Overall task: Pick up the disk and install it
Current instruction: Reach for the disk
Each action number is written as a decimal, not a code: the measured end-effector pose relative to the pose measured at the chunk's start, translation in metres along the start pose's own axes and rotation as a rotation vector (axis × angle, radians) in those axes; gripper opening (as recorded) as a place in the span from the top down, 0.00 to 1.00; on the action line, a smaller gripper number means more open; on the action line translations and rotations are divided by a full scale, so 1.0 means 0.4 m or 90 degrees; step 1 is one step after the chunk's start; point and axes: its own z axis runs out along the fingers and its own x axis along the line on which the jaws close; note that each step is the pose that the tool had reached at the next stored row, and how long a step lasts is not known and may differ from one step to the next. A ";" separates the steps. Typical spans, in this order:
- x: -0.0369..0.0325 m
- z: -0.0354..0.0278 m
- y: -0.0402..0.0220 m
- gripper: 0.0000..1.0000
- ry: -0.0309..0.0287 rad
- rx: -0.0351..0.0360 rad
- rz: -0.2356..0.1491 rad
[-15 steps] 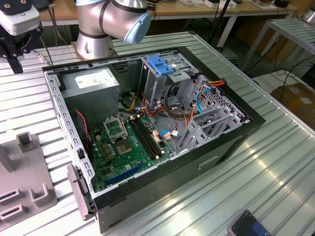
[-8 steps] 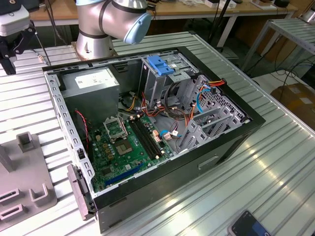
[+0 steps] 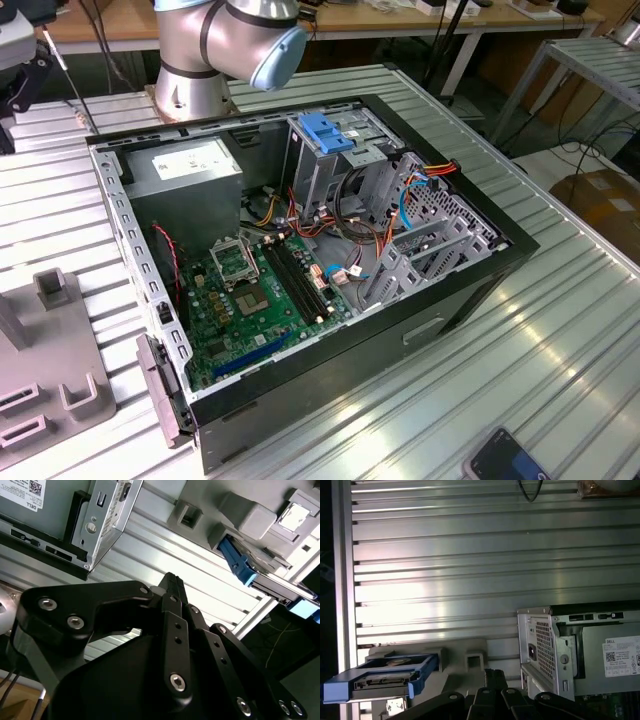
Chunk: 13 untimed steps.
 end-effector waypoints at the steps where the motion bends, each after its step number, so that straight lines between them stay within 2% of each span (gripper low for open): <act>1: 0.003 0.000 0.000 0.90 0.0000 0.0000 0.000; 13: 0.045 -0.001 -0.003 0.90 0.0000 0.0000 0.000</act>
